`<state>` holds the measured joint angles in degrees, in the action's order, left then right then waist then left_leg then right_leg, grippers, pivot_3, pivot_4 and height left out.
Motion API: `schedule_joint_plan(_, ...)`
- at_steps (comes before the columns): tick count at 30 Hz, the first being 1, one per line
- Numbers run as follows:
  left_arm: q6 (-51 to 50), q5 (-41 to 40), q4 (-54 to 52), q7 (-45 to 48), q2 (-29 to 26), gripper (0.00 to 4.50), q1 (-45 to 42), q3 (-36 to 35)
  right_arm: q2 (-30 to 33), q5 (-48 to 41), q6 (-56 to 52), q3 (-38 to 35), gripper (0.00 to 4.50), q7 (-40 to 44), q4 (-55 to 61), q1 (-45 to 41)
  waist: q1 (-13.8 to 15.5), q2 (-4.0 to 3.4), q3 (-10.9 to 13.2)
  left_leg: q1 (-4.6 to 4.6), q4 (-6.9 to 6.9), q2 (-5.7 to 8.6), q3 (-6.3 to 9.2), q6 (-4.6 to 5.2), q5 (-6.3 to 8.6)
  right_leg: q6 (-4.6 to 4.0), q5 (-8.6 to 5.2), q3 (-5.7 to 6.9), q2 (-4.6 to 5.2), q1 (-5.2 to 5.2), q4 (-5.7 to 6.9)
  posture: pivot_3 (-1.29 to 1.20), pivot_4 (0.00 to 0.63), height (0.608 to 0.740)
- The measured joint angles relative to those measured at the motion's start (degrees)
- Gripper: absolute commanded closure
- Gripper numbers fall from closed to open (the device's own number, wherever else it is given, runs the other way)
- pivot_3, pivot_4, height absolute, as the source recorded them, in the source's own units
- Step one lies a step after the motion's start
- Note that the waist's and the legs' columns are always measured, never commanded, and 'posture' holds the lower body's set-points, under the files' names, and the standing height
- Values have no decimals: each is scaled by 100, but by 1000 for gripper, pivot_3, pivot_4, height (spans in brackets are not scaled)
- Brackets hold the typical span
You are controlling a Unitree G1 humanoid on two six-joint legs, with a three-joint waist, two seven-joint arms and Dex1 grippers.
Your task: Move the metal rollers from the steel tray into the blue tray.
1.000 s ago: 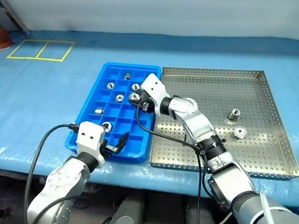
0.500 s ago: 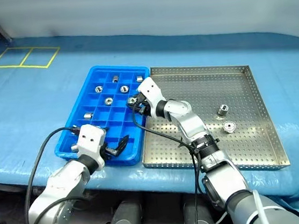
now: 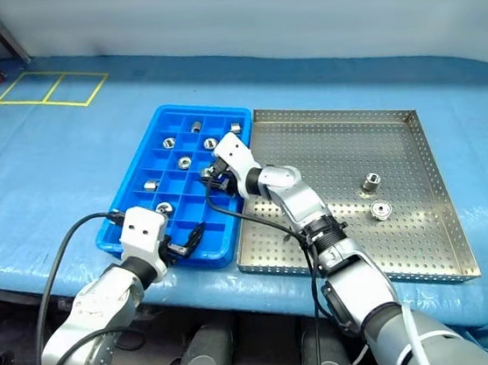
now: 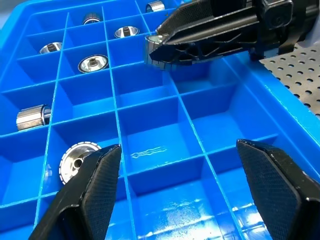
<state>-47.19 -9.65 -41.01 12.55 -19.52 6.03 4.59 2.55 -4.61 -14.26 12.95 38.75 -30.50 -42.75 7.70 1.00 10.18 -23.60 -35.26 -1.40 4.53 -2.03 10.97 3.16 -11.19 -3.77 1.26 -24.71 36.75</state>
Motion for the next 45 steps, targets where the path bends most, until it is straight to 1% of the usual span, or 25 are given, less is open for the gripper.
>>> schedule_joint_plan(1, 0, 0, 0, 0, 0, 492, 0, 2, -4, 3, 6, -2, 823, -19, 2, 0, 5, 0, 0, 0, 0, 0, 0, 0, 0, 0, 0, 0, 0, 0, 0, 420, 150, 740)
schedule_joint_plan(3, 0, 0, 0, 0, 0, 492, 0, 3, -12, 5, 42, -5, 216, -112, 16, 0, 12, 0, 0, 0, 0, 0, 0, 0, 0, 0, 0, 0, 0, 0, 0, 420, 150, 740)
schedule_joint_plan(6, 0, 0, 0, 2, 0, 492, -12, 18, 0, 2, 56, -48, 216, -193, 102, 13, 17, 0, 0, -1, 0, 0, 0, 0, 0, 0, 0, 0, 0, -1, -1, 409, 150, 740)
schedule_joint_plan(11, 4, -18, 16, 59, 30, 492, -223, 132, 178, 2, 37, -219, 216, -446, 758, 200, 43, 0, 0, -4, -1, 0, 0, -1, 0, 0, 0, 0, 0, -1, -2, 378, 150, 740)
schedule_joint_plan(15, 107, -67, 150, 220, 209, 492, -696, 410, 680, 127, -247, -293, 216, -714, 1716, 720, 87, 0, 0, -8, -5, 2, 0, -2, -1, 1, 0, 1, 4, 2, -9, 306, 150, 740)
schedule_joint_plan(18, 331, -166, 513, 426, 385, 492, -1164, 575, 1294, 251, -790, -399, 216, -816, 2568, 1297, 95, -1, -1, -15, -9, 6, -1, -3, -1, 3, 1, 1, 8, 2, -16, 259, 150, 740)
schedule_joint_plan(22, 698, -206, 1250, 743, 544, 492, -1825, 754, 1709, 350, -1644, -827, 216, -1235, 3485, 1935, -74, -1, -1, -15, -9, 5, -4, -3, -1, 6, 3, -2, 7, 0, -17, 189, 150, 740)
schedule_joint_plan(24, 860, -227, 1482, 888, 601, 492, -2032, 799, 1758, 350, -1904, -922, 216, -1333, 3808, 2120, -232, -2, -1, -13, -8, 4, -5, -2, -1, 6, 3, -5, 7, 2, -16, 163, 150, 740)
schedule_joint_plan(26, 992, -281, 1794, 1035, 728, 492, -2288, 843, 1758, 343, -2084, -1025, 216, -1469, 4033, 2317, -326, -2, -1, -13, -11, 4, -4, -2, -2, 7, 3, -4, 6, 4, -16, 137, 150, 740)
schedule_joint_plan(29, 1154, -287, 2163, 1237, 860, 492, -2527, 915, 1742, 456, -2135, -1106, 216, -1829, 4035, 2468, -491, -2, -1, -15, -24, 6, -6, -1, -1, 15, 8, -6, 9, 10, -17, 120, 150, 740)
schedule_joint_plan(33, 1179, -288, 2322, 1500, 874, 492, -2526, 1147, 1654, 589, -2111, -1288, 216, -2314, 3908, 2501, -678, -2, -1, -13, -31, 7, -6, 0, -1, 22, 12, -10, 9, 11, -11, 126, 150, 740)
schedule_joint_plan(38, 1191, -282, 2313, 1545, 895, 492, -2427, 1178, 1601, 858, -1998, -1482, 216, -2924, 3316, 2492, -712, -2, -1, -7, -36, 7, -6, 2, -2, 21, 12, -11, 8, 15, 0, 144, 150, 740)
schedule_joint_plan(45, 1168, -273, 2285, 1495, 860, 492, -2219, 1170, 1442, 790, -1939, -1649, 216, -3129, 2853, 2302, -699, -2, -1, -7, -39, 7, -5, 3, -3, 22, 13, -12, 7, 16, 2, 165, 150, 740)
